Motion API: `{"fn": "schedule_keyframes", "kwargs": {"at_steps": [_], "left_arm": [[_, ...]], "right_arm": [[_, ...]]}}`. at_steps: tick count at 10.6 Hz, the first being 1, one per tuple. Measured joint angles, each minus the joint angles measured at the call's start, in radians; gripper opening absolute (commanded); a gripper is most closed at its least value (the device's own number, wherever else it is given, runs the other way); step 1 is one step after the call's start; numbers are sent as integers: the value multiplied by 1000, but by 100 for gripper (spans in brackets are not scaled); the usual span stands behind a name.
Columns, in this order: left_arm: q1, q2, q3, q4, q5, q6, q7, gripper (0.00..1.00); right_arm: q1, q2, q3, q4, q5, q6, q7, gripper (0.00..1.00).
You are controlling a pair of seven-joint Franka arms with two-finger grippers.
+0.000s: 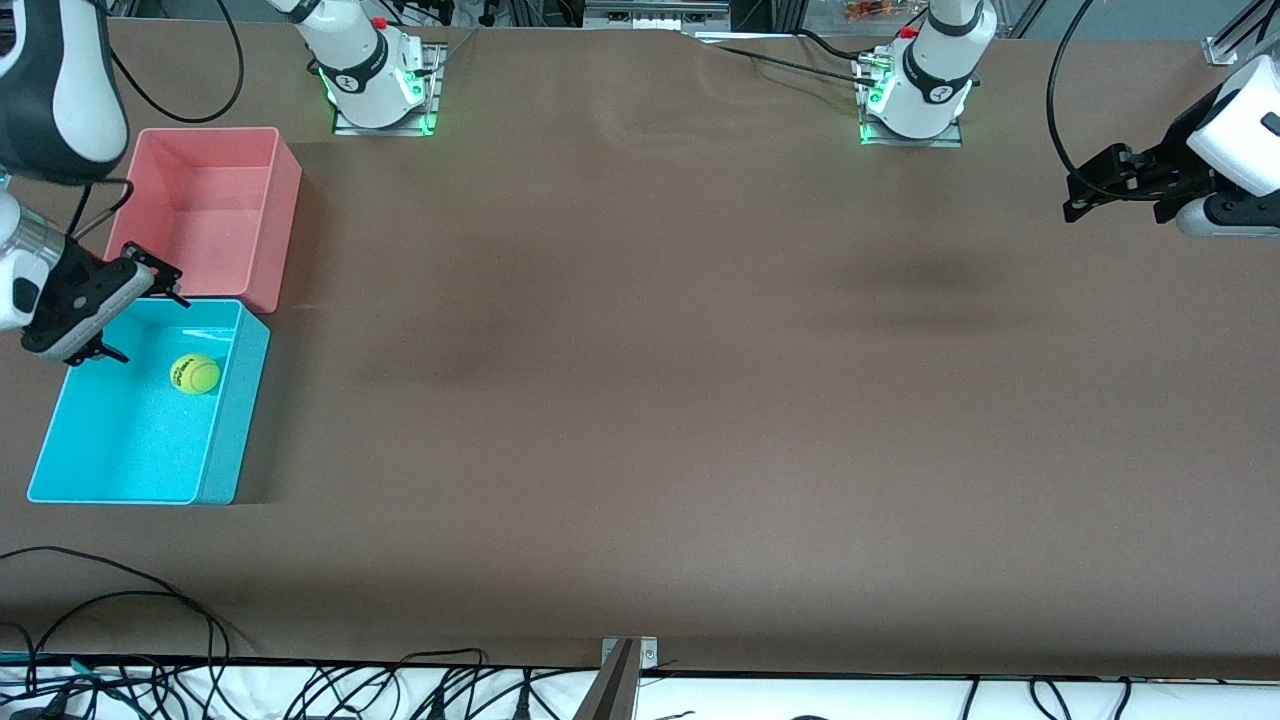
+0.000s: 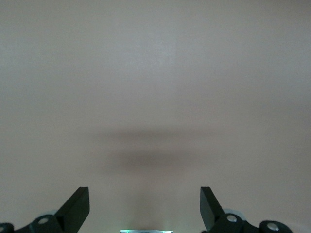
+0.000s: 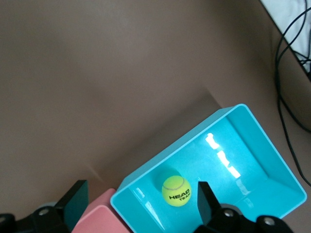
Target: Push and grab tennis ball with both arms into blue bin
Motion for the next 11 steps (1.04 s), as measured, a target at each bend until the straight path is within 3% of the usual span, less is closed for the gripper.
{"fn": "schedule_keyframes", "kwargs": {"at_steps": [4, 11], "left_arm": [[0, 0, 0, 0, 0, 0, 0, 100], [0, 0, 0, 0, 0, 0, 0, 100]], "right_arm": [[8, -80, 38, 11, 0, -124, 295, 100], [42, -88, 41, 194, 0, -338, 798, 100]]}}
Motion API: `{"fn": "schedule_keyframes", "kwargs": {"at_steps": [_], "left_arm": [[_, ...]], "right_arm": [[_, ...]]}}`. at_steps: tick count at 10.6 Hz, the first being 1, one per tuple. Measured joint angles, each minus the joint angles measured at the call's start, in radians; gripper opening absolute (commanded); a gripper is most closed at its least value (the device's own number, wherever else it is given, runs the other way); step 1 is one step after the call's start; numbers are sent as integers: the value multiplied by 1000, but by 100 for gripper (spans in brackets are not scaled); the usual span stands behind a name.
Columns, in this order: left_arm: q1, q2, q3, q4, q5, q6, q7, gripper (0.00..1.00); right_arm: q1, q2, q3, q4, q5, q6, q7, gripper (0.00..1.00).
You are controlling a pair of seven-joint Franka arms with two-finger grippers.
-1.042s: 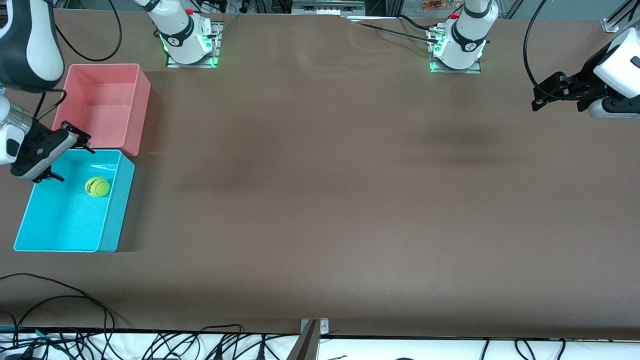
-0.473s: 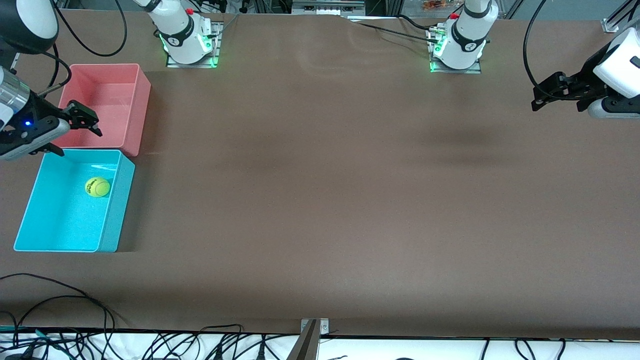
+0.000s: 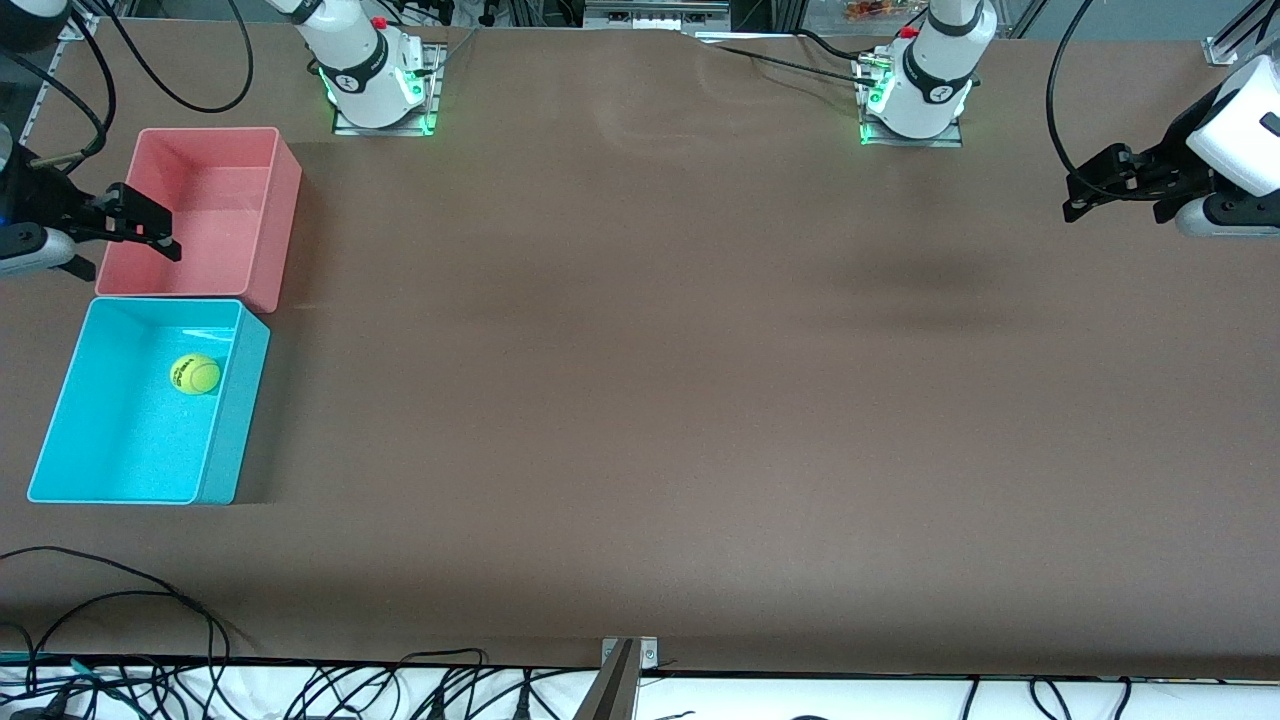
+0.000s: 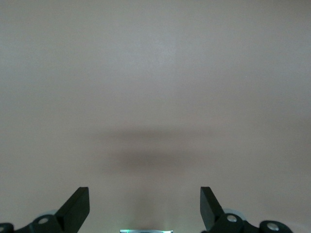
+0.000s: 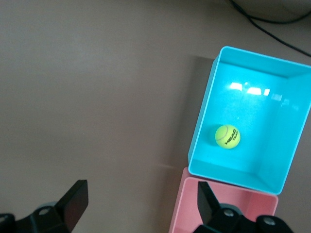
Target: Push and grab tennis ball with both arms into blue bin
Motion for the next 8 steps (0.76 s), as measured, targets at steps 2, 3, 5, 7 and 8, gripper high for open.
{"fn": "schedule_keyframes", "kwargs": {"at_steps": [2, 3, 5, 7, 8], "left_arm": [[0, 0, -1, 0, 0, 0, 0, 100], [-1, 0, -2, 0, 0, 0, 0, 100], [-2, 0, -4, 0, 0, 0, 0, 100], [-4, 0, -5, 1, 0, 0, 0, 100], [-5, 0, -5, 2, 0, 0, 0, 100]], "right_arm": [[8, 9, 0, 42, -9, -39, 60, 100], [8, 13, 0, 51, -16, -44, 67, 100], [8, 17, -1, 55, -18, -44, 91, 100], [9, 17, -1, 58, -19, -55, 165, 100], [10, 17, -1, 60, -19, -59, 178, 100]]}}
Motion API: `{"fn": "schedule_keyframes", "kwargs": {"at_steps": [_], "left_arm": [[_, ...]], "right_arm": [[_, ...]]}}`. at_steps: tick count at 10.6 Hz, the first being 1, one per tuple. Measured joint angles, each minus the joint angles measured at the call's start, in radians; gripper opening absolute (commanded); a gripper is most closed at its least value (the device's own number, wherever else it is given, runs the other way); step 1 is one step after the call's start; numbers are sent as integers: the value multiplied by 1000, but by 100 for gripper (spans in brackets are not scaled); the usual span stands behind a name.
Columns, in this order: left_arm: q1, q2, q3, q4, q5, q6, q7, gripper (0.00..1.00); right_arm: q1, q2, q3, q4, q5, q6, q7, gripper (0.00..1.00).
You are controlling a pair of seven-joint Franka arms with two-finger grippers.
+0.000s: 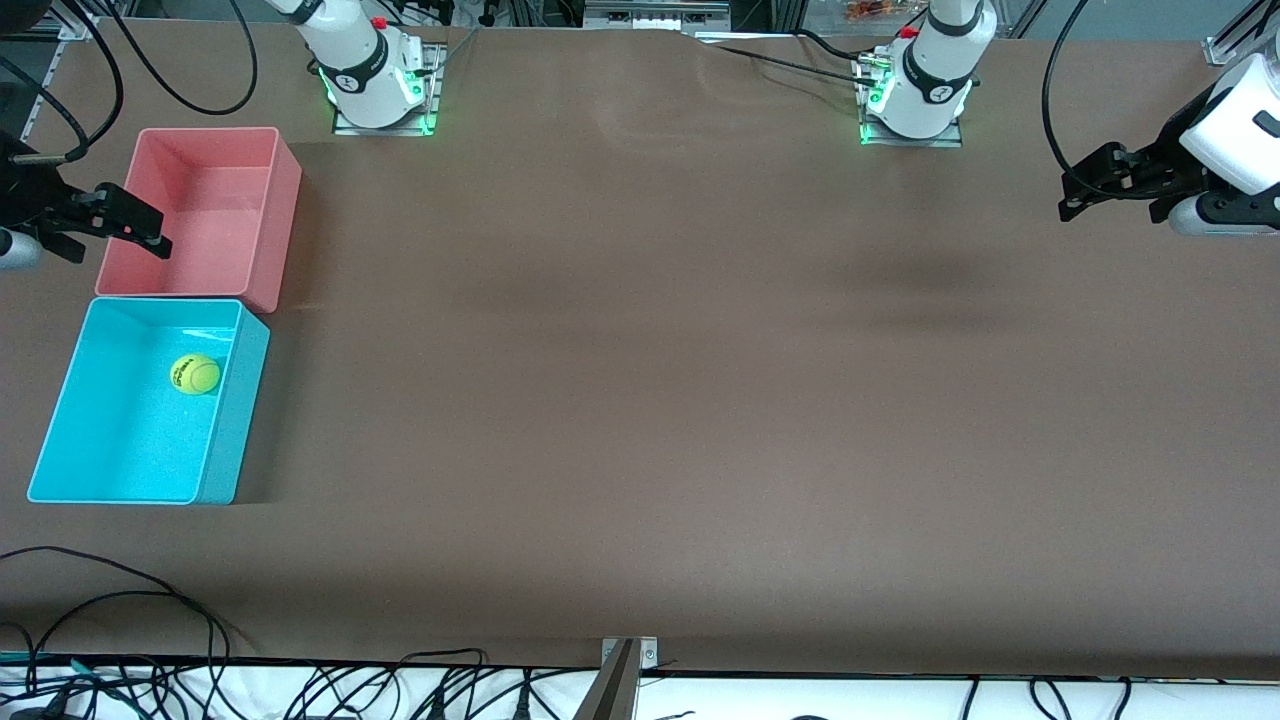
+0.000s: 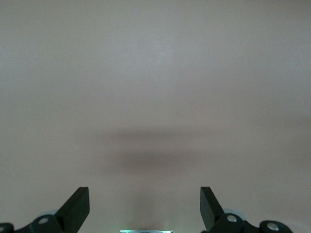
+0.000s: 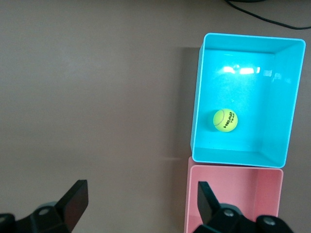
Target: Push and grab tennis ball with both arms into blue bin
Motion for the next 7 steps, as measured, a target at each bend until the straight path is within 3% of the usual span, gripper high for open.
{"fn": "schedule_keyframes", "kwargs": {"at_steps": [7], "left_arm": [[-1, 0, 0, 0, 0, 0, 0, 100]], "right_arm": [[10, 0, 13, 7, -1, -48, 83, 100]]}}
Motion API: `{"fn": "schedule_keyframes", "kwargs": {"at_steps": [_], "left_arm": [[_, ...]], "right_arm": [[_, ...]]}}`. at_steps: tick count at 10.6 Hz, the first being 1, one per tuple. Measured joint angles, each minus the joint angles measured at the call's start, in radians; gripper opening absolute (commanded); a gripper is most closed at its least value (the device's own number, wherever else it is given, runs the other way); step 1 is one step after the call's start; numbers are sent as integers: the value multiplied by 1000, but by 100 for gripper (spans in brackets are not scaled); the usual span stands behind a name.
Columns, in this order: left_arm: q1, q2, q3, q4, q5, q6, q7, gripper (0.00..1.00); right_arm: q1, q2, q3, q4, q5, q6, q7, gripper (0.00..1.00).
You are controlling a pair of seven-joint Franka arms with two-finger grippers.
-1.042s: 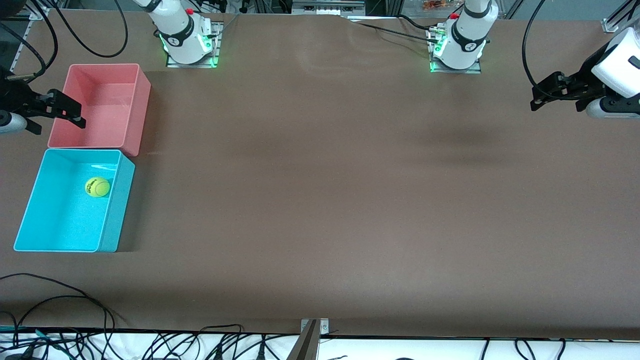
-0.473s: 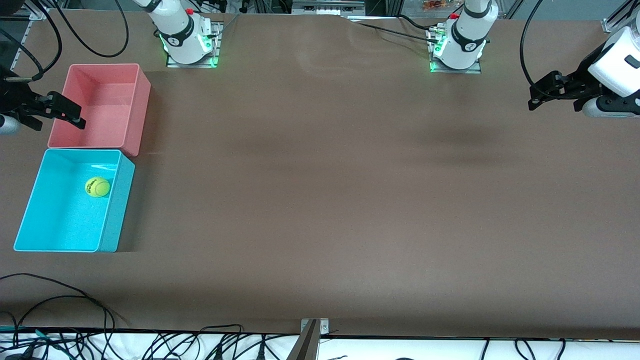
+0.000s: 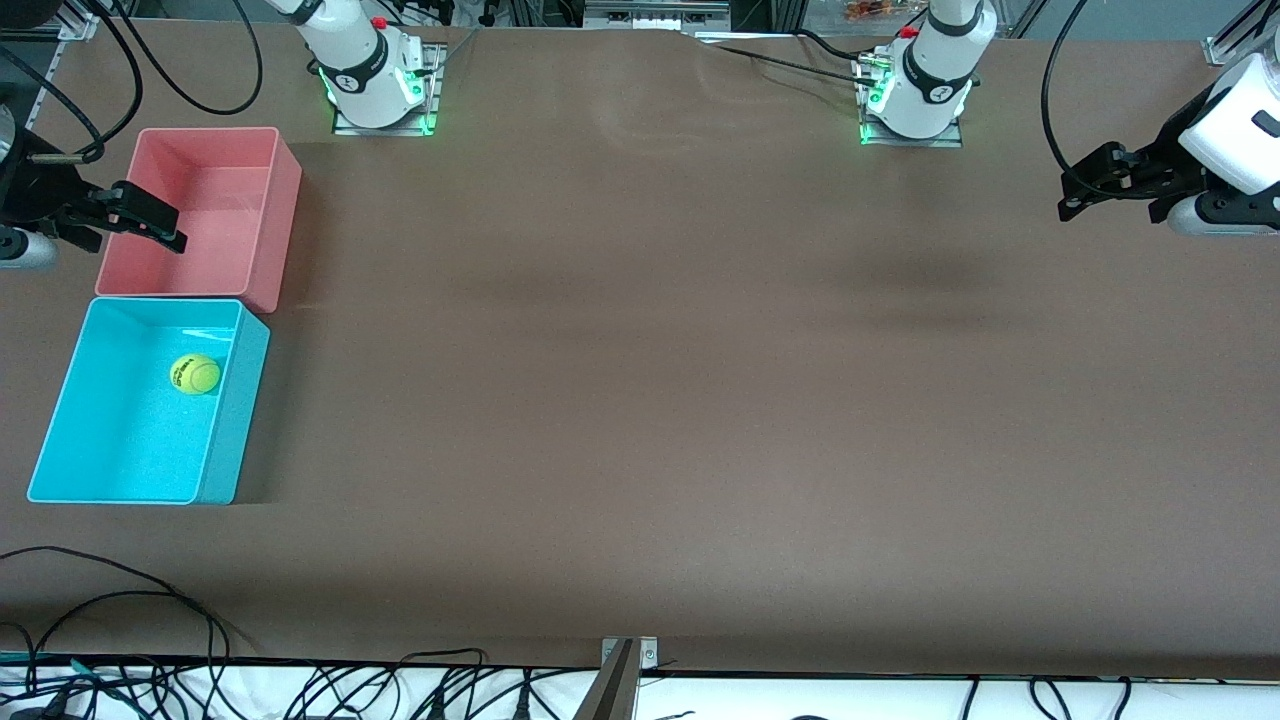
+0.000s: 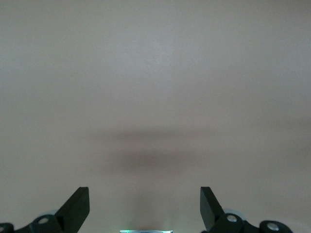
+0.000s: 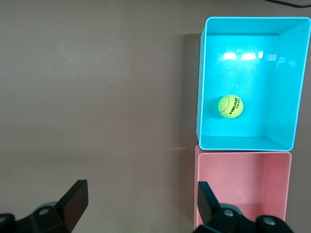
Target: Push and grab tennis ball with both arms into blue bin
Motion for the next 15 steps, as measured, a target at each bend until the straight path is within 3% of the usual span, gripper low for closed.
{"fn": "schedule_keyframes", "kwargs": {"at_steps": [15], "left_arm": [[0, 0, 0, 0, 0, 0, 0, 100]], "right_arm": [[8, 0, 21, 28, -1, -36, 2, 100]]}}
